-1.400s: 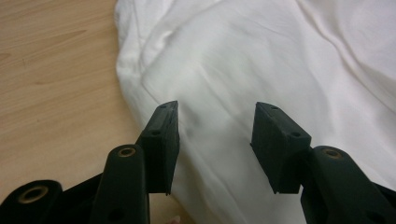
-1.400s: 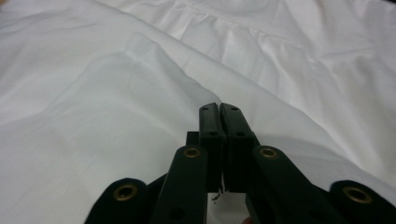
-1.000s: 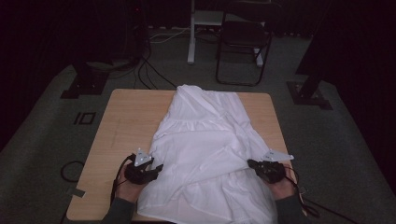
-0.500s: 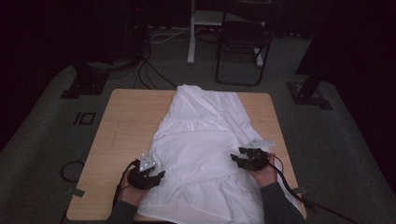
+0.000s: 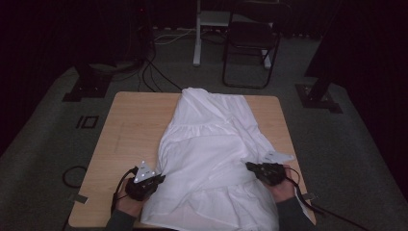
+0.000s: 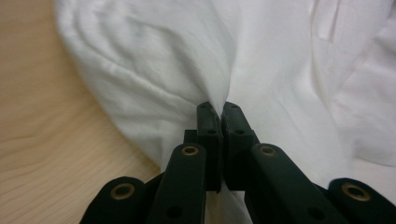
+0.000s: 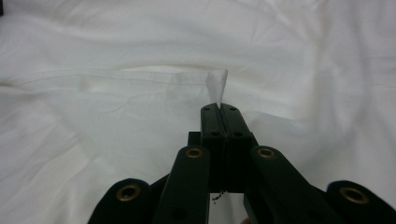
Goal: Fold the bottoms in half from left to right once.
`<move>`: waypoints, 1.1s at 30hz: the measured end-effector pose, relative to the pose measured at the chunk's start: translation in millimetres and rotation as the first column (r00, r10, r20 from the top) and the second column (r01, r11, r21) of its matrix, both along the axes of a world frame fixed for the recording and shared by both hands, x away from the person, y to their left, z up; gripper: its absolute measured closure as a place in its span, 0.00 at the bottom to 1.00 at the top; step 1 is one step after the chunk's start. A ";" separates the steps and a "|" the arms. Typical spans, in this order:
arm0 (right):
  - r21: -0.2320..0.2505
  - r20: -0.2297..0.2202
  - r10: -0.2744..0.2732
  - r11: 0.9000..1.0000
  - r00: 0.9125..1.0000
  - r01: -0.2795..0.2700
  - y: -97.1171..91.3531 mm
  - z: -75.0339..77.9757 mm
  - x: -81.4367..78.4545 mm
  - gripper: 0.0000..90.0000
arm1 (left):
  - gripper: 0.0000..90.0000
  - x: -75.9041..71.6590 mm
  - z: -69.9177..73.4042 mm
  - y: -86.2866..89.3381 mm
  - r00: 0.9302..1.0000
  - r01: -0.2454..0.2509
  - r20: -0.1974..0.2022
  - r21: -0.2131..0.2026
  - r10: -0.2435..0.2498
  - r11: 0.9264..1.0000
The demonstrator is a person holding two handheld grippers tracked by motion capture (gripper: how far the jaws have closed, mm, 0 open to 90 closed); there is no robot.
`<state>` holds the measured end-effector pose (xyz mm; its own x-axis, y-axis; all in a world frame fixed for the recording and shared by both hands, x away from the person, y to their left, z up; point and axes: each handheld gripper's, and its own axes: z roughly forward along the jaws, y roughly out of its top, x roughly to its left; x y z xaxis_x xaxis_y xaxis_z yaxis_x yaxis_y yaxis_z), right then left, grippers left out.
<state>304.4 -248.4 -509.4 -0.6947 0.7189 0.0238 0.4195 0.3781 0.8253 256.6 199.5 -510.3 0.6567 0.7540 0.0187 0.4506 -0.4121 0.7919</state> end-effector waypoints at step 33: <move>-0.034 -0.075 -0.250 0.968 0.965 0.248 -15.0 -28.2 103.1 0.41 | 0.42 143.0 -29.9 16.9 0.958 -0.242 -0.178 -0.079 0.225 0.967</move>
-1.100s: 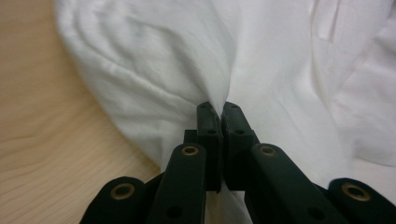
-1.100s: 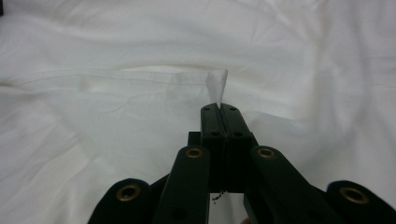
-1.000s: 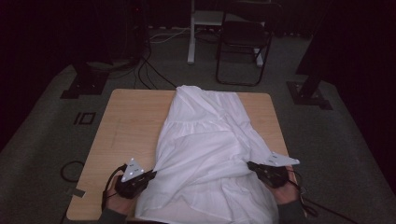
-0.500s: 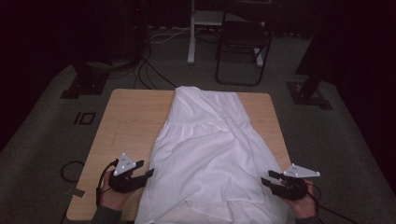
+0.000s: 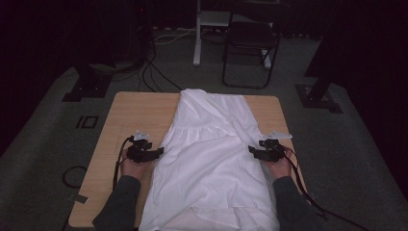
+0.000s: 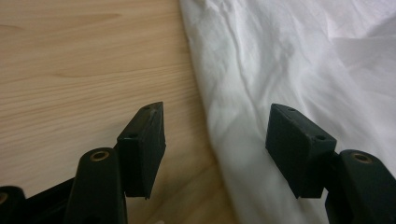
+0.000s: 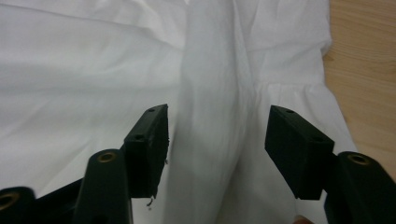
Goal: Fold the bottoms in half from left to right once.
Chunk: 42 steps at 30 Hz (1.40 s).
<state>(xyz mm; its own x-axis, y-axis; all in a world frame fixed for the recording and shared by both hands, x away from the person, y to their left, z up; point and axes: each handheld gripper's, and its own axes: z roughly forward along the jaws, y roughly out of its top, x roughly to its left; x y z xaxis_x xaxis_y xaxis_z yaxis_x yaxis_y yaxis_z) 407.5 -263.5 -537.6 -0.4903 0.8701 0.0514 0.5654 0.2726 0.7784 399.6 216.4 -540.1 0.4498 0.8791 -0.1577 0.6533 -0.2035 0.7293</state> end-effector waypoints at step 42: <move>-0.085 -0.029 -0.216 0.973 0.976 0.213 -39.0 -22.2 4.4 0.97 | 0.68 -19.6 -1.1 -85.1 0.988 0.135 0.037 0.224 -0.147 0.965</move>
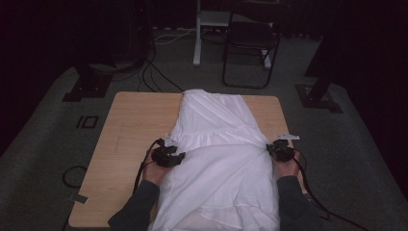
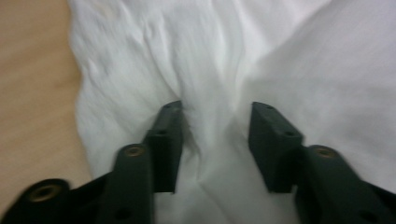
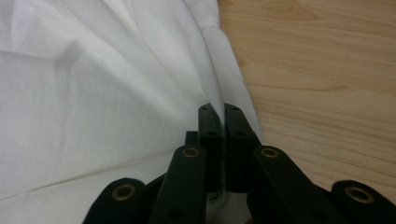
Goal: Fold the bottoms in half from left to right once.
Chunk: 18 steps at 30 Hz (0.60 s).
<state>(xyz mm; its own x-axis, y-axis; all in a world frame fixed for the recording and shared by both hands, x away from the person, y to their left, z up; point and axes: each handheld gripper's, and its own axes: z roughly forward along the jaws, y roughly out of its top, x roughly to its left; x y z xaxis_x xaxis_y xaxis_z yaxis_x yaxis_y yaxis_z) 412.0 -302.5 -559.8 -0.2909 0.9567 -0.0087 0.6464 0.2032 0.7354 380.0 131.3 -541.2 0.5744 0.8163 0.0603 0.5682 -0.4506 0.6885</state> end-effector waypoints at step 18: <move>0.055 -0.016 0.037 0.998 0.999 -0.036 32.6 1.4 20.8 0.87 | 0.87 55.7 -2.2 30.9 0.983 -0.179 0.066 0.164 0.170 0.970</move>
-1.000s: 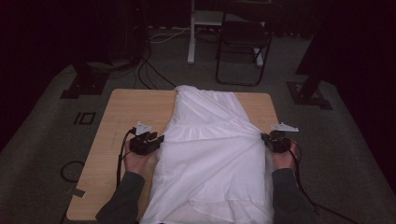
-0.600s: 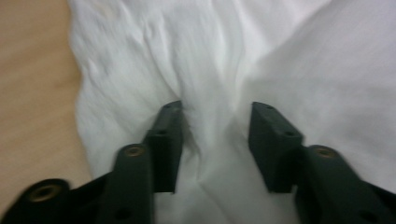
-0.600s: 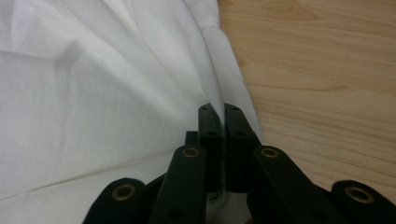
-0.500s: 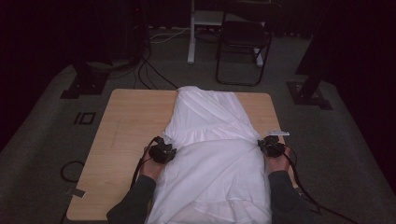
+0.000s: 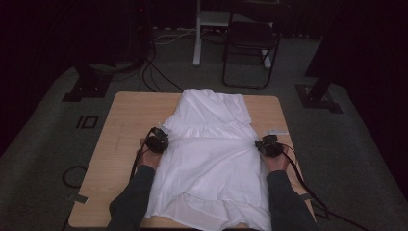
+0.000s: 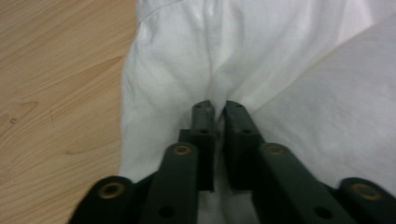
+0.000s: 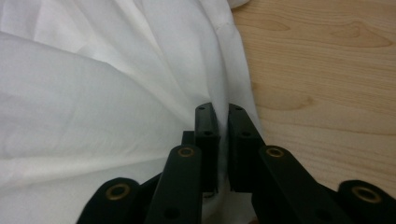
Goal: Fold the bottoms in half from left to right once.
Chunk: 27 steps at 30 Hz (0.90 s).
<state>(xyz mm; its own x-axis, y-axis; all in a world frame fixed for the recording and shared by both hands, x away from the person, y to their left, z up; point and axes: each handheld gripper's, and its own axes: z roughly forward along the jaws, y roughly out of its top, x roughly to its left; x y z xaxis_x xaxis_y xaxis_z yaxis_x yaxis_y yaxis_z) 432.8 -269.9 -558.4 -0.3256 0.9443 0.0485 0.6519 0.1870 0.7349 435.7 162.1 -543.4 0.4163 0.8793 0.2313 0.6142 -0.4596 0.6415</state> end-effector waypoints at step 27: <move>-0.096 0.022 0.257 0.963 0.966 -0.254 19.0 2.5 -164.5 0.99 | 0.58 -130.3 10.3 23.7 0.988 0.147 0.071 -0.166 -0.136 0.975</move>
